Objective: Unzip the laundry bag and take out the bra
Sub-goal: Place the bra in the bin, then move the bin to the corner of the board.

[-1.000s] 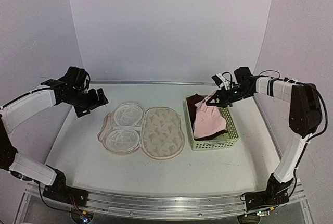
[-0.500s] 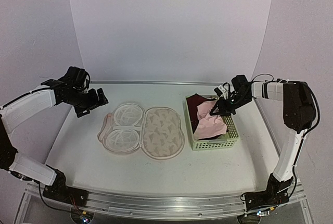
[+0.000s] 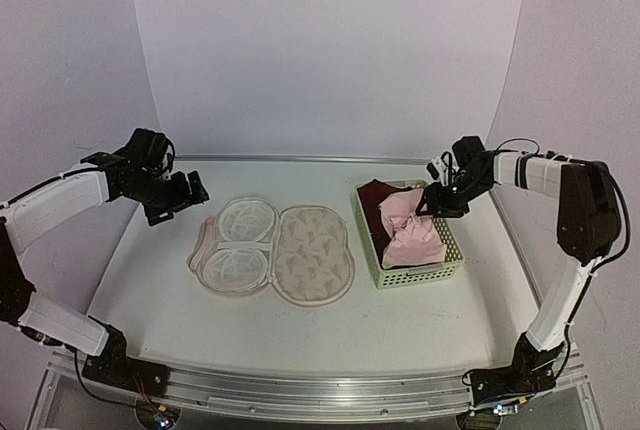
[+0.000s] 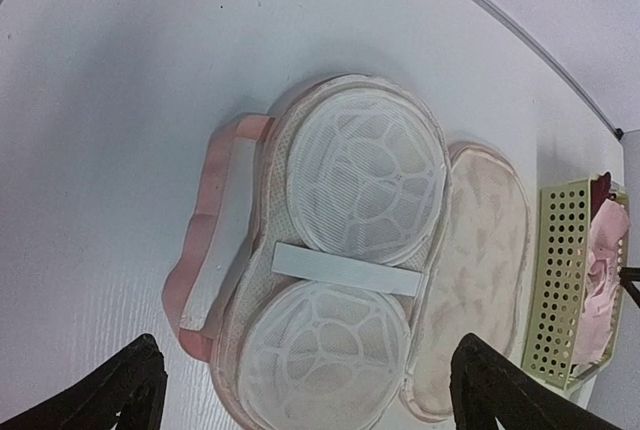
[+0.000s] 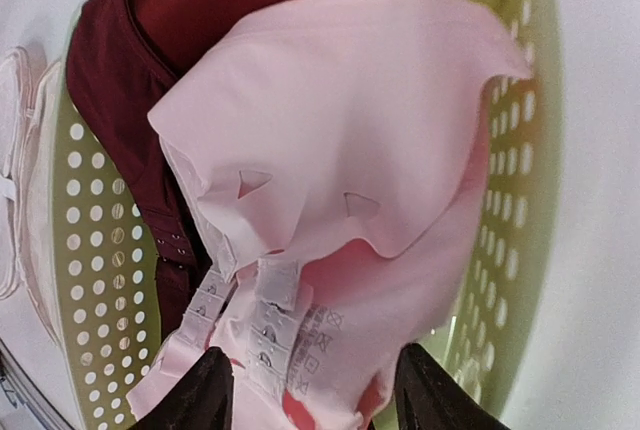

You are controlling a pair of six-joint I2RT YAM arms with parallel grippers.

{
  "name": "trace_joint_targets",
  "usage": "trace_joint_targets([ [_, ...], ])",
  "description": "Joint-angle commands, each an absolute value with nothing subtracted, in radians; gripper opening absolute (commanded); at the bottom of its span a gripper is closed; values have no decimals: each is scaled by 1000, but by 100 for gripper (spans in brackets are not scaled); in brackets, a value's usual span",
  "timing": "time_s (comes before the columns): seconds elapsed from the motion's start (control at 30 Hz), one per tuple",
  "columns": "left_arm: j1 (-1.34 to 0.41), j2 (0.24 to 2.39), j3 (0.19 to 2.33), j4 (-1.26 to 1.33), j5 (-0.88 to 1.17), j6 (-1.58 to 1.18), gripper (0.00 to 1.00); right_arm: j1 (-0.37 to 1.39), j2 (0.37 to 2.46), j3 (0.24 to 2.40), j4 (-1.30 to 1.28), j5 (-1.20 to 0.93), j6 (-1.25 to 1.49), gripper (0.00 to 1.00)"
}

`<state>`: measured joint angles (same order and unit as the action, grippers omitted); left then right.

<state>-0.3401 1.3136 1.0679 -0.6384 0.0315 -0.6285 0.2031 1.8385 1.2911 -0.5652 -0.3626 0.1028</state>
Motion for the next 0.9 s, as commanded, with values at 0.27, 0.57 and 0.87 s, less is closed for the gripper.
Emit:
trace_joint_targets([
  [0.27,-336,1362,1155,-632,51,-591,100,273,1577,1389,-697,-144,155,62],
  [0.57,-336,1367,1147,-628,51,-576,100,555,1543,1394,-624,-89,415,63],
  [0.87,-336,1364,1131,-624,57,-555,100,818,1784,1550,-551,-27,617,63],
])
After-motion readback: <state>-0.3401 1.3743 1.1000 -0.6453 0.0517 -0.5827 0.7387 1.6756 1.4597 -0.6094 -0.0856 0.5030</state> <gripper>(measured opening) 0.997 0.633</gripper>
